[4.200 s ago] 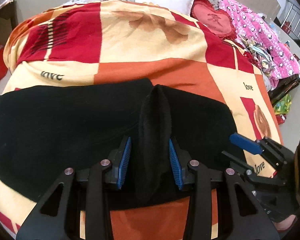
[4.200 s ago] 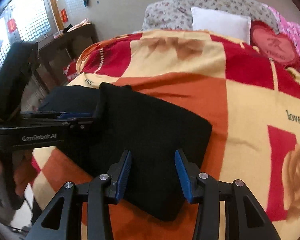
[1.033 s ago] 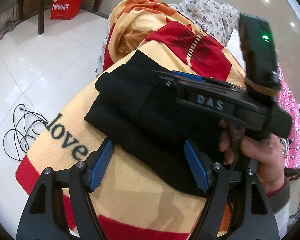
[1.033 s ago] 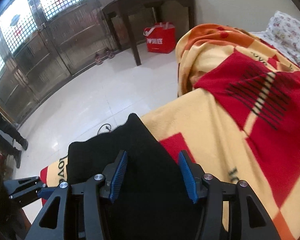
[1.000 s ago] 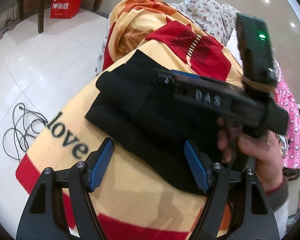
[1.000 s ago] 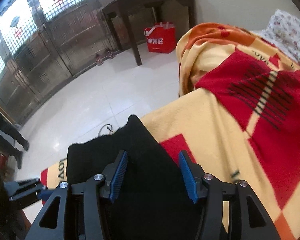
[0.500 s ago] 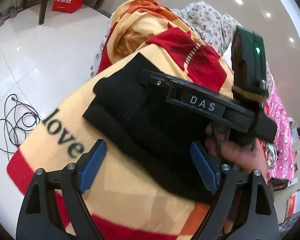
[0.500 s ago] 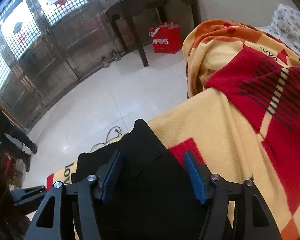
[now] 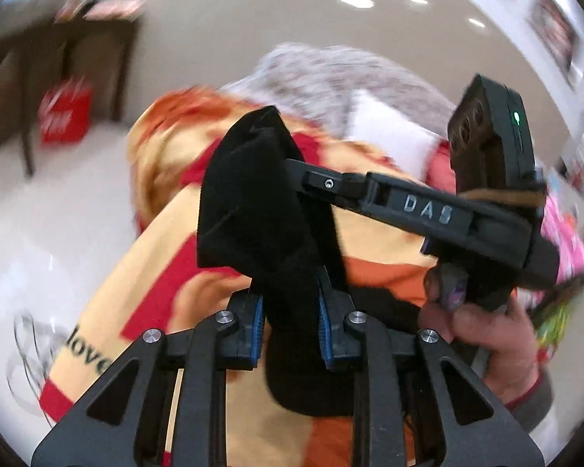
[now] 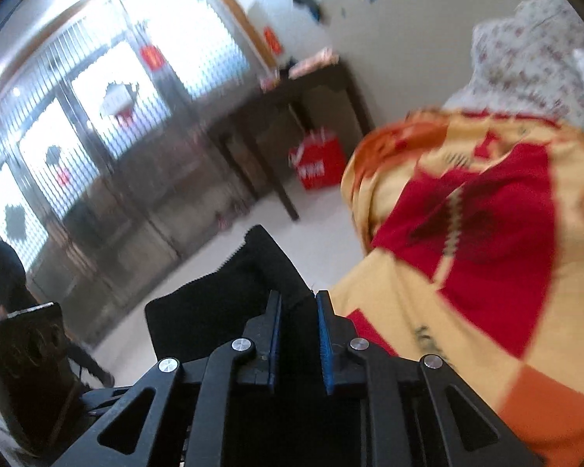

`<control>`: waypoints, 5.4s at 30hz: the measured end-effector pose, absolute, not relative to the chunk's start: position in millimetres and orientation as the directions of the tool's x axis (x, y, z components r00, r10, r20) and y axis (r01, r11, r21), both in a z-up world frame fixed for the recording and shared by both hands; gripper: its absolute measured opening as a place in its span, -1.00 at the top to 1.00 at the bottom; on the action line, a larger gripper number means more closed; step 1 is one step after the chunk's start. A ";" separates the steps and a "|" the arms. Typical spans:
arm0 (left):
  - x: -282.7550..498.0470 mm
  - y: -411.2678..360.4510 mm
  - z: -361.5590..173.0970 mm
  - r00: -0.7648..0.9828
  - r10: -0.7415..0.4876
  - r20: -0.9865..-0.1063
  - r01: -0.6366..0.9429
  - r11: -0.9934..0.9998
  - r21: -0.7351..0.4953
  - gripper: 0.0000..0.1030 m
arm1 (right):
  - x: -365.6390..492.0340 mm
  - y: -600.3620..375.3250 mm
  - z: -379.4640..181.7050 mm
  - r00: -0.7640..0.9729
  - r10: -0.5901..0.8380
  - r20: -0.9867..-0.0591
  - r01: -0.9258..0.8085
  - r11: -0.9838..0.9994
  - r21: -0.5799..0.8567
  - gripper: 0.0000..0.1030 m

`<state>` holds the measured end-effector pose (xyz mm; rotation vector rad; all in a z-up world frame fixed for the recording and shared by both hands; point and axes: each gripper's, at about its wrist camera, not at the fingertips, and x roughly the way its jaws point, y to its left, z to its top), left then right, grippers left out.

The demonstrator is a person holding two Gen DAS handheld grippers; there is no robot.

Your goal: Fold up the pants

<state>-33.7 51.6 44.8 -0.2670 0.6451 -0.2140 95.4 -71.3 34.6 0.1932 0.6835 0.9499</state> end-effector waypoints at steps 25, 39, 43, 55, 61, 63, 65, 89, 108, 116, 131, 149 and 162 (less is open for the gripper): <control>-61.9 -66.5 14.9 0.608 -0.410 -0.679 0.490 0.868 -0.085 0.00 | -22.1 -303.5 -45.3 0.624 0.579 -0.525 -0.123 0.735 0.666 -0.30; -34.4 -38.8 -15.5 0.539 -0.400 -0.741 0.363 0.904 -0.225 0.00 | -14.5 -244.8 -43.5 0.674 0.557 -0.486 -0.254 0.792 0.556 0.76; -35.7 -39.8 2.3 0.578 -0.403 -0.709 0.369 0.905 -0.213 -0.02 | -28.8 -272.1 -19.5 0.715 0.473 -0.515 -0.232 0.855 0.464 0.78; -15.0 -63.7 -11.6 0.565 -0.322 -0.759 0.330 0.932 -0.150 -0.10 | -37.0 -325.4 -17.2 0.742 0.330 -0.584 -0.073 0.905 0.419 0.33; 9.8 -74.4 -5.4 0.581 -0.289 -0.761 0.318 0.941 -0.114 -0.10 | -32.5 -303.3 -7.6 0.724 0.393 -0.567 -0.193 0.905 0.380 0.33; 22.3 -81.4 -13.7 0.567 -0.271 -0.778 0.313 0.944 -0.101 -0.14 | -17.0 -288.1 -20.2 0.697 0.382 -0.607 -0.203 0.917 0.344 0.33; 31.8 -86.4 -21.4 0.555 -0.263 -0.789 0.305 0.947 -0.101 -0.23 | 5.3 -280.2 -39.2 0.664 0.340 -0.666 -0.167 0.935 0.312 0.32; 26.1 -92.8 -23.6 0.556 -0.246 -0.794 0.279 0.955 -0.101 -0.38 | -59.9 -272.3 -40.3 0.653 0.254 -0.713 -0.160 0.967 0.199 0.23; 12.5 -79.1 -17.5 0.548 -0.263 -0.794 0.272 0.954 -0.129 -0.38 | -47.1 -284.7 -35.4 0.666 0.276 -0.693 -0.098 0.953 0.286 -0.05; 14.2 -59.1 -18.3 0.471 -0.403 -0.785 0.294 0.911 -0.291 -0.38 | -47.4 -306.2 -48.4 0.649 0.334 -0.683 -0.068 0.920 0.386 -0.25; 30.1 -54.7 -49.3 0.367 -0.493 -0.789 0.287 0.867 -0.407 -0.57 | -25.4 -301.9 -80.5 0.599 0.505 -0.621 -0.134 0.828 0.544 -0.51; 31.5 -95.5 -3.9 0.463 -0.449 -0.764 0.355 0.884 -0.305 -0.25 | -13.7 -297.6 -22.1 0.701 0.399 -0.592 -0.177 0.900 0.397 0.08; 94.3 -110.5 -25.2 0.421 -0.425 -0.801 0.332 0.894 -0.300 -0.25 | 40.5 -310.7 -35.3 0.683 0.383 -0.622 -0.132 0.902 0.410 0.08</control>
